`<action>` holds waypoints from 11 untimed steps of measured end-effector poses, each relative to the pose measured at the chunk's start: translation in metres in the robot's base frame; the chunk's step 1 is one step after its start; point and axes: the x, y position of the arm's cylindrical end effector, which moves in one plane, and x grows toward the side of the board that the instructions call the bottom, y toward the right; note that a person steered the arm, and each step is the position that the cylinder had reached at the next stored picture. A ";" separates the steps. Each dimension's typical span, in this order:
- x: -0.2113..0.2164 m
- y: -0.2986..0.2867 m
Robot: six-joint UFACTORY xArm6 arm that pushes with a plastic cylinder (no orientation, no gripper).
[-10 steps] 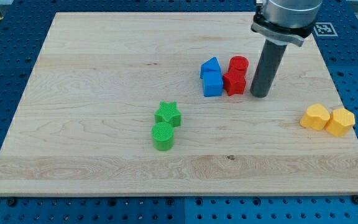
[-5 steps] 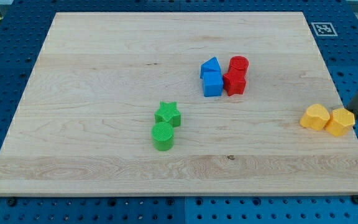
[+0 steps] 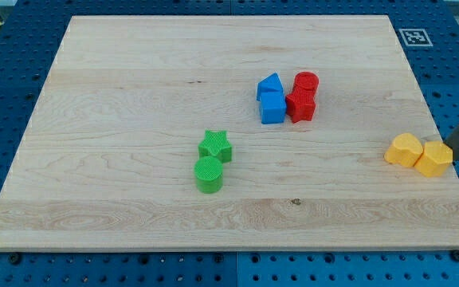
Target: Slide the yellow hexagon vertically below the red star
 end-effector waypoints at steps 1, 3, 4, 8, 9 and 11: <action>0.000 -0.002; 0.000 -0.033; 0.002 -0.023; 0.027 -0.036; 0.027 -0.036; 0.035 -0.036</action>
